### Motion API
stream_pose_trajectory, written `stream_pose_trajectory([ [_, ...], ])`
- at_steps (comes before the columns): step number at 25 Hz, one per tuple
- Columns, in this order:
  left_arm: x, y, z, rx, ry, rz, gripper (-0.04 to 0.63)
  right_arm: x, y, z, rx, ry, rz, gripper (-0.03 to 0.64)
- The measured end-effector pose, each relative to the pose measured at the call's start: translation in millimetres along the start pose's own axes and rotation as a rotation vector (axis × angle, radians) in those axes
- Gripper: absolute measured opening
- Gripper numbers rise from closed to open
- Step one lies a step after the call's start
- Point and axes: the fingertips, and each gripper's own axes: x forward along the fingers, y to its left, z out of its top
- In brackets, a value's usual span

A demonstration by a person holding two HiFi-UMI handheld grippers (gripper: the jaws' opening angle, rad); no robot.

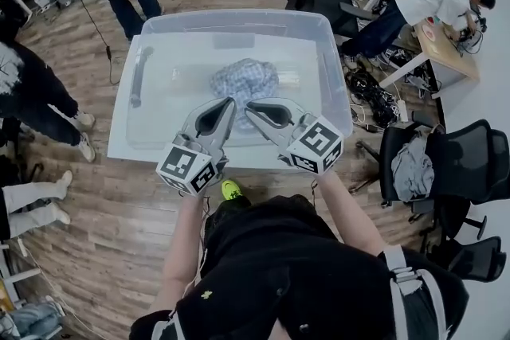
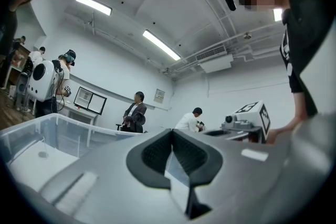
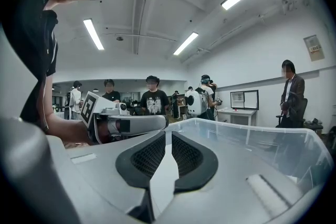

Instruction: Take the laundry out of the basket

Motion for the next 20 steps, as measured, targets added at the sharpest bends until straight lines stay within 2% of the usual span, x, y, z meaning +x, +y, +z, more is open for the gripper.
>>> stream_pose_trajectory([
  [6, 10, 31, 4, 0.019, 0.007, -0.03, 0.008, 28, -12, 2, -0.005, 0.015, -0.032, 0.037],
  [11, 36, 47, 22, 0.048, -0.038, -0.069, 0.008, 42, -27, 1, -0.022, 0.052, -0.04, 0.049],
  [18, 49, 72, 10, 0.009, -0.05, -0.043, 0.008, 59, -49, -6, -0.027, 0.086, -0.039, 0.055],
  [20, 54, 77, 5, 0.025, -0.04, -0.032, 0.008, 63, -58, -10, -0.03, 0.103, -0.033, 0.06],
])
